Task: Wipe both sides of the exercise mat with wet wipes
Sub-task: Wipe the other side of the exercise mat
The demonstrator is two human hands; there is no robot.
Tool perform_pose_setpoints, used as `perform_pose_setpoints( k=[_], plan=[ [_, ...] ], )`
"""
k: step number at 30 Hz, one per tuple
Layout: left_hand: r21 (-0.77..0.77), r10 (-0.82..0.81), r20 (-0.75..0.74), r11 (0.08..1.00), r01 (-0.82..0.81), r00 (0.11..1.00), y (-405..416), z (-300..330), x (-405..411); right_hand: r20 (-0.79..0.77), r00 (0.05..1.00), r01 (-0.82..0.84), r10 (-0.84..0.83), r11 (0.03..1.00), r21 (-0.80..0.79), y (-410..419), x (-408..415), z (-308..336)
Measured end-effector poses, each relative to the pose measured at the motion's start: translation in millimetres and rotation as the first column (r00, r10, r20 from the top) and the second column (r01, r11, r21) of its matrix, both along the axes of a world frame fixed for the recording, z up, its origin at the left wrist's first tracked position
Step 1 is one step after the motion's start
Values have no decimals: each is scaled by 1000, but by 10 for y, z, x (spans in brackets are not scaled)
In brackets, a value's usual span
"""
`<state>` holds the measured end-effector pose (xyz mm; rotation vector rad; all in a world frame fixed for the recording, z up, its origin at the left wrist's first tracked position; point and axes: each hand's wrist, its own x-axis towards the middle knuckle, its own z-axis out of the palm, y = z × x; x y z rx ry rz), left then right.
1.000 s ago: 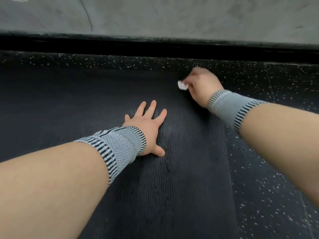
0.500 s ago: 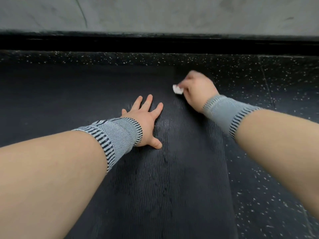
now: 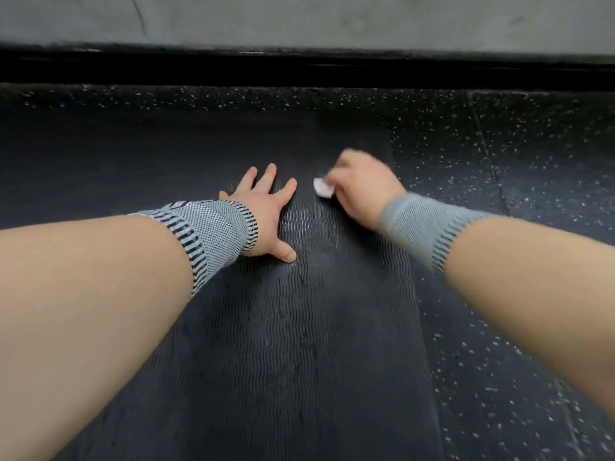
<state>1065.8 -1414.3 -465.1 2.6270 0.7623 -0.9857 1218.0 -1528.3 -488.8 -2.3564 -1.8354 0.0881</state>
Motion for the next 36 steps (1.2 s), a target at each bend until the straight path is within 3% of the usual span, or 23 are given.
perform_pose_setpoints(
  k=[2,4,9,12,14,16,19,21,24,27,31,33,36],
  plan=[
    [6,1,0,1000,-1,1000,-18,4,5,-12,978,209,-210,978,-11,201,99,-11],
    [13,1,2,1000,-1,1000,-15,13,0,-33,970,241,-242,970,-21,124,11,-14],
    [12,10,23,1000,-10,1000,-40,35,-20,-175,975,-143,138,990,-15,-889,-494,61],
    [48,-4,38,999,2,999,-123,68,-40,-151,965,-224,213,973,-58,-997,-447,96],
    [124,-86,112,990,72,990,-235,78,-105,-37,994,-103,101,994,-39,-686,-286,54],
    [171,-158,179,977,128,971,-368,32,-229,21,991,129,-129,992,-6,-290,-37,-11],
    [74,-129,142,990,120,981,-464,-10,-372,1,929,370,-371,929,-22,61,213,-26],
    [25,-145,80,989,143,986,-404,27,-382,7,922,387,-387,922,-7,48,189,-39],
    [-4,-203,-2,979,203,979,-341,67,-374,-6,960,281,-281,960,-5,-344,-63,-18],
    [6,-221,-31,975,221,975,-383,40,-387,-79,995,71,-69,997,24,-975,-461,25],
    [27,-201,-8,979,201,980,-407,18,-400,-204,971,-132,125,991,-24,-1321,-776,31],
    [48,-197,-4,979,197,980,-431,31,-397,-168,985,-38,35,999,-15,-1081,-718,21],
    [86,-170,-3,982,169,985,-500,76,-423,-113,949,295,-295,955,-13,-641,-599,-18]
  ],
)
